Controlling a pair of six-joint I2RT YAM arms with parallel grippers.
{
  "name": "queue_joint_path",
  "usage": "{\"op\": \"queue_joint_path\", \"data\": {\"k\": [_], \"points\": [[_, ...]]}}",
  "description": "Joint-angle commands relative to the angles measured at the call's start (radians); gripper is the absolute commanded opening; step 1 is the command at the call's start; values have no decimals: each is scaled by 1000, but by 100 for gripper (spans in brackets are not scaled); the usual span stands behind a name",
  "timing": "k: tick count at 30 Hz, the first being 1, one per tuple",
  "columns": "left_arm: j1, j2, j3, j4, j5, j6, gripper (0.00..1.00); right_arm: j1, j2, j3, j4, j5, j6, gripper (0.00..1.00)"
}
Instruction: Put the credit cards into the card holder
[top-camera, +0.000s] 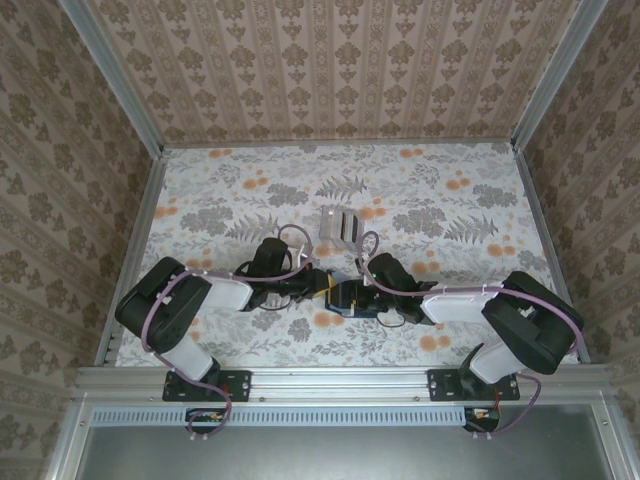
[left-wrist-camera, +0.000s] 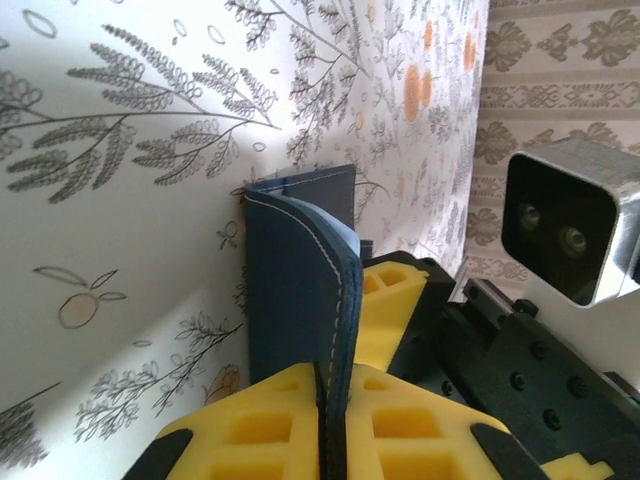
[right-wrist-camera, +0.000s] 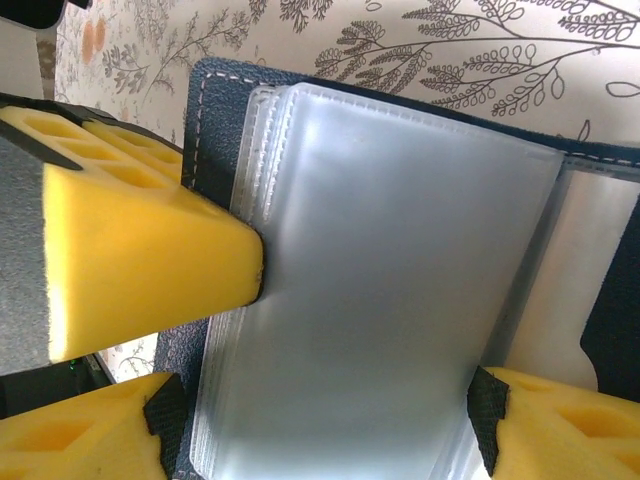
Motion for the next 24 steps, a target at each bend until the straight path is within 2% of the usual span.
{"op": "queue_joint_path", "data": {"k": [1, 7, 13, 16, 24], "points": [[7, 31, -20, 117, 38, -55, 10, -4, 28, 2, 24, -11, 24, 75], [24, 70, -50, 217, 47, -103, 12, -10, 24, -13, 24, 1, 19, 62], [29, 80, -48, 209, 37, -91, 27, -15, 24, -15, 22, 5, 8, 52], [31, 82, -54, 209, 27, -91, 41, -17, 29, -17, 20, 2, 9, 49], [64, 59, -80, 192, 21, -66, 49, -29, 17, -19, -36, 44, -3, 47]]}}
